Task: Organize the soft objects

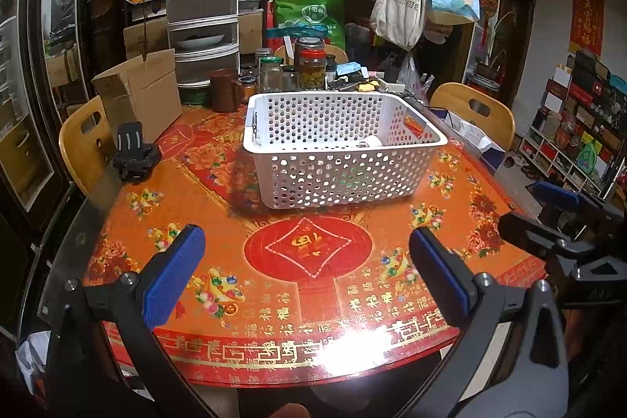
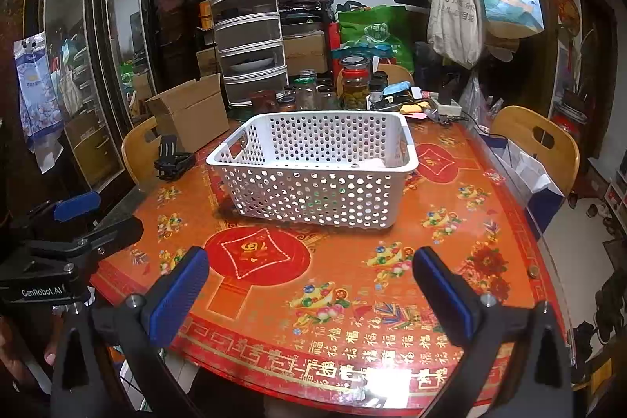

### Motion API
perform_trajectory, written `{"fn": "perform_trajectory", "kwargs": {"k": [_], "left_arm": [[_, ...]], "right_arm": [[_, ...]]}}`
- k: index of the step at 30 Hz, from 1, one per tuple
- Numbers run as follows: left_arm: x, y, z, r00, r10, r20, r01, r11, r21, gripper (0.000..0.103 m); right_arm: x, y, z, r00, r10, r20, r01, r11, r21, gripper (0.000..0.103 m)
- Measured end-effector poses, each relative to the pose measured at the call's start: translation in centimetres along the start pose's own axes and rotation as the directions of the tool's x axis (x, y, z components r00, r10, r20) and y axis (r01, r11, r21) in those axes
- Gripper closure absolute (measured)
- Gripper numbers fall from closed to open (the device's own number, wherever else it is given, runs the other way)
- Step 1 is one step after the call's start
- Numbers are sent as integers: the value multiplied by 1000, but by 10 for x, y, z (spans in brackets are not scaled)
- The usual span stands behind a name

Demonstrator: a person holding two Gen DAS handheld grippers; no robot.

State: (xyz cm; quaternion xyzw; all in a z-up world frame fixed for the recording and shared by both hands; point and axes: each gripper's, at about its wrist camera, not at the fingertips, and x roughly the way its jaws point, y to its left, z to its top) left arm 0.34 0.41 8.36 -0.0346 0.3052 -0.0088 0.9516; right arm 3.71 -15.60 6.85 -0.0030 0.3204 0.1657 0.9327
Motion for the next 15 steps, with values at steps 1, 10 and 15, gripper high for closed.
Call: {"fn": "perform_trajectory", "kwargs": {"k": [1,10,15], "left_arm": [[0,0,0,1000,0,0,0,1000,-1,0],[0,1,0,1000,-1,-1,1,1000,-1,0],[0,0,0,1000,-1,-1,1,1000,-1,0]], "right_arm": [[0,0,0,1000,0,0,0,1000,0,0],[0,0,-1,1000,3,-3,-3,1000,1,0],[2,0,-2,1000,3,-5,-3,1000,0,0]]}}
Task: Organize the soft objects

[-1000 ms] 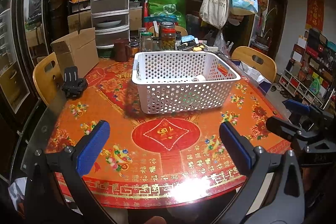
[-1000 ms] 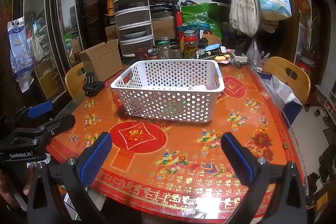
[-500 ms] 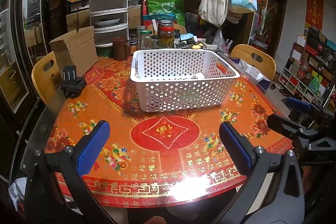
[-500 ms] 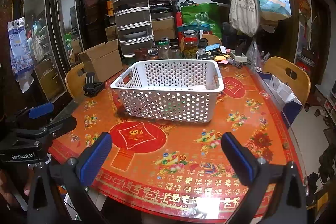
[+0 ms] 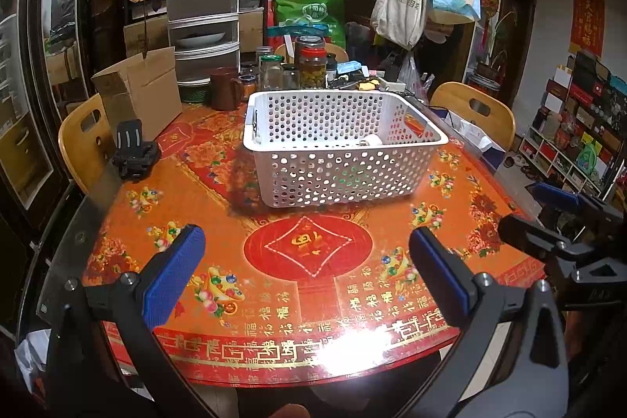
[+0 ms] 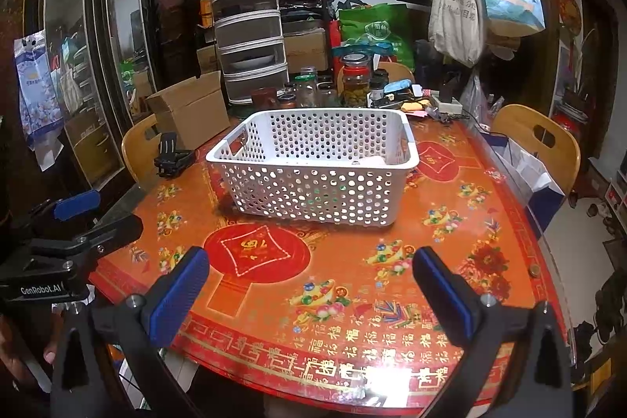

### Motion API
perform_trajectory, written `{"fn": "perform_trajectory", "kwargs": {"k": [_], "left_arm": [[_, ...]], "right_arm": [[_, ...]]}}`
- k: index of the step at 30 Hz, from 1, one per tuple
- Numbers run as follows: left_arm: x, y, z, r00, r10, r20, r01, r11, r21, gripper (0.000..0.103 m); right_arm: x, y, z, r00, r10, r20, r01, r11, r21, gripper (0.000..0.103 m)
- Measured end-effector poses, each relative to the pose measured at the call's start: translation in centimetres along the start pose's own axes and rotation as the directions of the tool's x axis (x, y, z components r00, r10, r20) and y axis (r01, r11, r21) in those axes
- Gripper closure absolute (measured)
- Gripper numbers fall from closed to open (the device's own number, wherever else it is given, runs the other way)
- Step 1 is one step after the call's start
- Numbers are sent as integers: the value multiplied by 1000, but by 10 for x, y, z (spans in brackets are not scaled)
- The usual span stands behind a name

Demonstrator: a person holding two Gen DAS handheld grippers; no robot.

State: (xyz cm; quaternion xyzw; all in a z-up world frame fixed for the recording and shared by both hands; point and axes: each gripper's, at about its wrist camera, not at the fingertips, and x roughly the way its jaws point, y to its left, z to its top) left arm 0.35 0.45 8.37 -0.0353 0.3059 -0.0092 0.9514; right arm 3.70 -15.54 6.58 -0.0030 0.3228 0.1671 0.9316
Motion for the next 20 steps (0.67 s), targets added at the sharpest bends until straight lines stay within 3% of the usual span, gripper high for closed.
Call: {"fn": "perform_trajectory", "kwargs": {"k": [20], "left_arm": [[3,6,-3,1000,-9,11,9,1000,2,0]], "right_arm": [[1,-3,-3,1000,-1,-7,1,1000,-2,0]]}}
